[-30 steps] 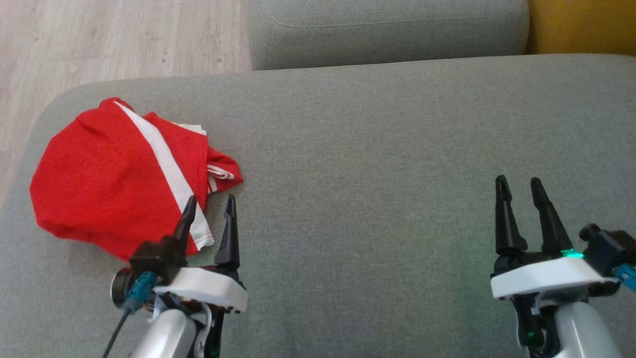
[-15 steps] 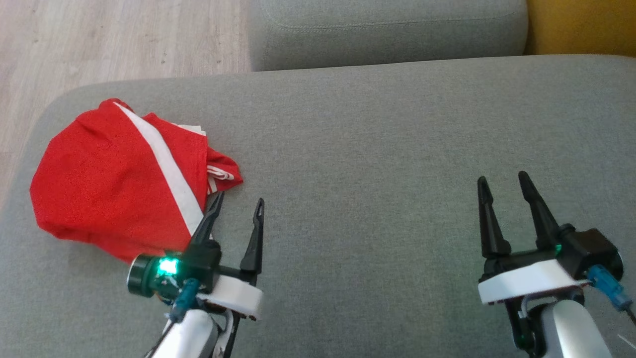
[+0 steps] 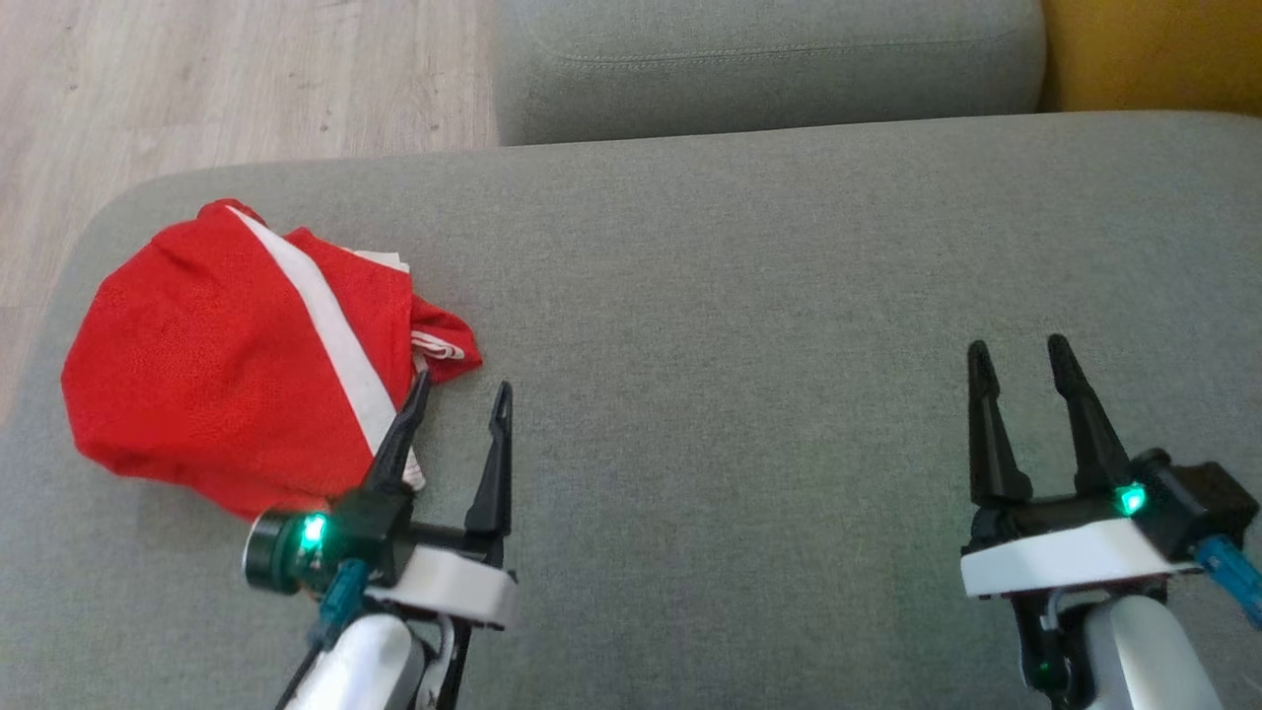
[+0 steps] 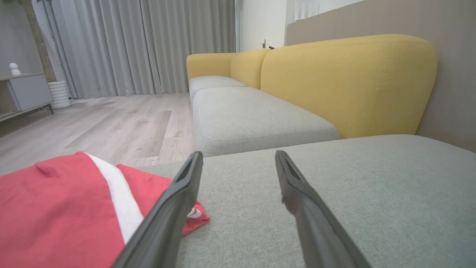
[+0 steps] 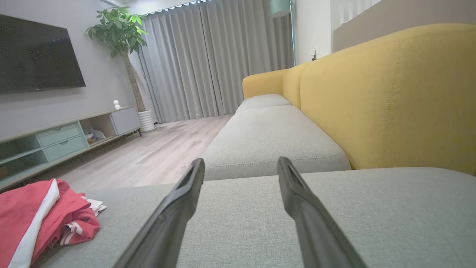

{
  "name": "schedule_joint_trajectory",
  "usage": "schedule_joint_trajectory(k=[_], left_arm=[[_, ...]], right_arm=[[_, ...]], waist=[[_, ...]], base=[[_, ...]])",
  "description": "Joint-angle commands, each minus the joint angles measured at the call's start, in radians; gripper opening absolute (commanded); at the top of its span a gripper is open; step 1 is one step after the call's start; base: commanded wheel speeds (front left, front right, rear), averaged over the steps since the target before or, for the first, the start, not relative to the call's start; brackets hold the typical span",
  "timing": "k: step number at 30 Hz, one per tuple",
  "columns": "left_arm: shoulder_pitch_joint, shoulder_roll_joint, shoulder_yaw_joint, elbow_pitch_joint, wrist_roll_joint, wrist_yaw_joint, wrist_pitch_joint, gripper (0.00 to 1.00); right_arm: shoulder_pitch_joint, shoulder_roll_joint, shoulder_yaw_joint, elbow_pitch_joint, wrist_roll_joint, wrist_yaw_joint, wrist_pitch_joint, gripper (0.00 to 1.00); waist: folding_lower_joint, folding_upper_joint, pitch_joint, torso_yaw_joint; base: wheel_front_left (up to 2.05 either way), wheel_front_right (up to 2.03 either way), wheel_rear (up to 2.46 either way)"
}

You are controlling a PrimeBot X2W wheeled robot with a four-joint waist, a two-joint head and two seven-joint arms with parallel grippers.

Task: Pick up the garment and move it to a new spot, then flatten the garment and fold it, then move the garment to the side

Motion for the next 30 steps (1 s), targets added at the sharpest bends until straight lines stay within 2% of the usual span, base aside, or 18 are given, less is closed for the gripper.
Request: schedule_joint_trajectory(k=[1,7,13,21,26,30], left_arm=[[-0.007,-0.007,0.051,-0.029,0.011,-0.013,-0.016,1.0],[0.026,-0.035,0.091,0.004,0.034,-0.051,-0.031,1.0],[0.034,-0.062,0.114,0.047,0.104,-0.09,-0.049,1.0],[0.029,-0.095,0.166,0.064,0.137,-0.127,-0.049,1.0],[0.024,-0.111,0.19,0.067,0.157,-0.142,-0.049,1.0],[0.024,-0.114,0.214,0.081,0.183,-0.133,-0.049,1.0]], right_arm=[[-0.028,-0.008,0.013,-0.019,0.015,-0.001,-0.017,1.0],[-0.02,-0.008,0.023,0.027,0.045,-0.001,-0.032,1.0],[-0.024,-0.008,0.049,0.071,-0.014,-0.001,-0.05,1.0],[-0.036,-0.008,0.047,0.093,-0.009,-0.001,-0.05,1.0],[-0.029,-0.008,0.048,0.085,-0.001,-0.001,-0.05,1.0],[-0.02,-0.008,0.064,0.082,0.002,-0.001,-0.05,1.0]], waist=[[0.0,0.0,-0.002,0.0],[0.0,0.0,-0.009,0.0],[0.0,0.0,-0.006,-0.001],[0.0,0.0,-0.001,0.008],[0.0,0.0,-0.003,0.045],[0.0,0.0,-0.006,0.097]], base=[[0.0,0.0,0.0],[0.0,0.0,0.0],[0.0,0.0,0.0],[0.0,0.0,0.0],[0.0,0.0,0.0],[0.0,0.0,0.0]])
